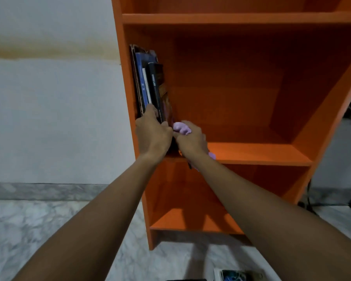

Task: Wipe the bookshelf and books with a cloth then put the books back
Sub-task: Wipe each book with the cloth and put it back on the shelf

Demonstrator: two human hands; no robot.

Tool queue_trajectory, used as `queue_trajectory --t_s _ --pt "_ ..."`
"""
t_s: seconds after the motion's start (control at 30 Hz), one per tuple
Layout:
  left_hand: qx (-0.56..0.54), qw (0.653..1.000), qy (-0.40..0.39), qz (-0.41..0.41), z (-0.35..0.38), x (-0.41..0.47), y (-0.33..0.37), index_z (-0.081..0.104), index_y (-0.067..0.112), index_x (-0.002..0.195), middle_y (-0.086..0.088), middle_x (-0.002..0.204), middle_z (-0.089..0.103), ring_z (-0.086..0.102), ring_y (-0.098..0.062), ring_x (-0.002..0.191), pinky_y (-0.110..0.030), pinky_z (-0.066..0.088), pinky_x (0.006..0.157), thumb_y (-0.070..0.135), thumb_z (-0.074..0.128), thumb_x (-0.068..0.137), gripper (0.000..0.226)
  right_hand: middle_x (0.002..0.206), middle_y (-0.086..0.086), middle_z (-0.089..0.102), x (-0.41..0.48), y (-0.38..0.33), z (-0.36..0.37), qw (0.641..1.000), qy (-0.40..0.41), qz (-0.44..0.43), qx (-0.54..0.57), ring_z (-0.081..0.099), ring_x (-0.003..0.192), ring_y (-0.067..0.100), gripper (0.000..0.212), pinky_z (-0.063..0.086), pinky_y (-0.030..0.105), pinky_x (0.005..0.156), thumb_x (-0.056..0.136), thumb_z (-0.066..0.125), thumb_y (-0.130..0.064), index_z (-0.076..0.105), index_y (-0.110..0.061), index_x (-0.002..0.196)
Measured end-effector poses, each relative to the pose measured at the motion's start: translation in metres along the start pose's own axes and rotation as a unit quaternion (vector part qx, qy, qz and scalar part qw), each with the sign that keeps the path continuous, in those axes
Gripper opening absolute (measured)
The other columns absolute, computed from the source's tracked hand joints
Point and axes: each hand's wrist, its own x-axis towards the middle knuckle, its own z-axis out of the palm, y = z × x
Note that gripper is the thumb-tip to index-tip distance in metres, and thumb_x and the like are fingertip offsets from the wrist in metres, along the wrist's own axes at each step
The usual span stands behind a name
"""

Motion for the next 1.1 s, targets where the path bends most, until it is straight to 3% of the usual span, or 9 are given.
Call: queue_trajectory --t_s 0.27,0.47,0.57,0.63,0.73,0.87,0.97,1.03,1.1 --pt "0.072 0.997 0.022 -0.023 -0.010 -0.017 -0.004 0.057 0.012 0.099 -0.006 0.087 0.064 0.063 -0.025 0.079 -0.034 0.050 0.065 0.019 0.074 0.088 0.022 0.089 -0.006 0.067 -0.027 -0.003 -0.004 0.990 -0.027 -0.069 -0.118 0.064 0.090 0.029 0.004 0.051 0.042 0.075 0.091 0.053 -0.033 0.056 -0.034 0.089" --pt "0.073 0.994 0.001 -0.082 -0.029 -0.108 -0.004 0.054 0.022 0.092 0.001 0.082 0.066 0.057 -0.025 0.074 -0.033 0.041 0.066 0.025 0.066 0.083 0.015 0.118 -0.016 0.069 -0.108 0.015 -0.052 0.997 0.056 -0.050 0.025 0.064 0.105 0.015 0.033 0.045 0.032 0.079 0.093 0.062 -0.033 0.061 -0.041 0.125" --pt "0.032 0.994 -0.023 -0.103 -0.024 -0.184 -0.012 0.053 0.024 0.089 0.006 0.084 0.064 0.056 -0.020 0.076 -0.034 0.042 0.065 0.021 0.066 0.080 0.015 0.097 -0.031 0.065 -0.173 0.045 -0.083 0.991 0.101 -0.023 0.089 0.062 0.085 -0.004 0.038 0.047 0.024 0.069 0.095 0.068 -0.022 0.054 -0.040 0.125" --pt "0.033 0.985 -0.092 -0.140 -0.014 -0.238 -0.019 0.054 0.022 0.091 0.003 0.089 0.062 0.054 -0.020 0.075 -0.034 0.036 0.064 0.016 0.066 0.081 0.016 0.087 -0.016 0.062 -0.209 0.084 -0.096 0.990 0.097 0.057 0.082 0.057 0.070 0.003 0.039 0.042 0.028 0.059 0.097 0.065 -0.018 0.045 -0.035 0.126" --pt "0.031 0.931 -0.292 -0.217 0.005 -0.323 -0.038 0.055 0.019 0.093 -0.003 0.088 0.063 0.059 -0.027 0.077 -0.039 0.045 0.065 0.019 0.067 0.086 0.014 0.083 0.009 0.051 -0.261 0.159 -0.107 0.968 0.073 0.235 0.056 0.046 0.063 0.023 0.027 0.032 0.036 0.060 0.096 0.061 -0.026 0.050 -0.015 0.119" --pt "0.040 0.809 -0.483 -0.333 0.021 -0.413 -0.067 0.061 0.020 0.106 -0.007 0.112 0.072 0.069 -0.024 0.101 -0.033 0.055 0.085 0.031 0.072 0.088 0.023 0.065 0.006 0.053 -0.317 0.240 -0.116 0.955 0.023 0.291 0.055 0.057 0.059 0.019 0.030 0.043 0.033 0.060 0.080 0.056 -0.035 0.049 -0.007 0.075" --pt "0.034 0.775 -0.517 -0.362 0.028 -0.451 -0.072 0.069 0.012 0.107 -0.009 0.116 0.073 0.068 -0.026 0.107 -0.031 0.054 0.084 0.026 0.071 0.088 0.024 0.104 0.008 0.064 -0.350 0.293 -0.122 0.935 -0.032 0.334 -0.112 0.066 0.098 0.031 0.044 0.058 0.045 0.084 0.074 0.058 -0.042 0.054 -0.022 0.113" --pt "0.012 0.762 -0.513 -0.395 0.035 -0.462 -0.072 0.072 0.007 0.108 -0.009 0.113 0.073 0.069 -0.026 0.103 -0.034 0.057 0.084 0.026 0.073 0.082 0.033 0.137 0.014 0.050 -0.370 0.308 -0.126 0.892 -0.130 0.346 -0.260 0.052 0.122 0.036 0.059 0.046 0.045 0.103 0.085 0.056 -0.046 0.045 -0.029 0.140" --pt "-0.001 0.746 -0.494 -0.447 0.045 -0.466 -0.073 0.070 0.007 0.101 -0.008 0.105 0.074 0.069 -0.024 0.093 -0.030 0.055 0.072 0.021 0.072 0.084 0.022 0.155 0.013 0.030 -0.386 0.317 -0.129 0.878 -0.185 0.358 -0.258 0.038 0.137 0.040 0.065 0.038 0.049 0.113 0.093 0.058 -0.043 0.032 -0.032 0.152"
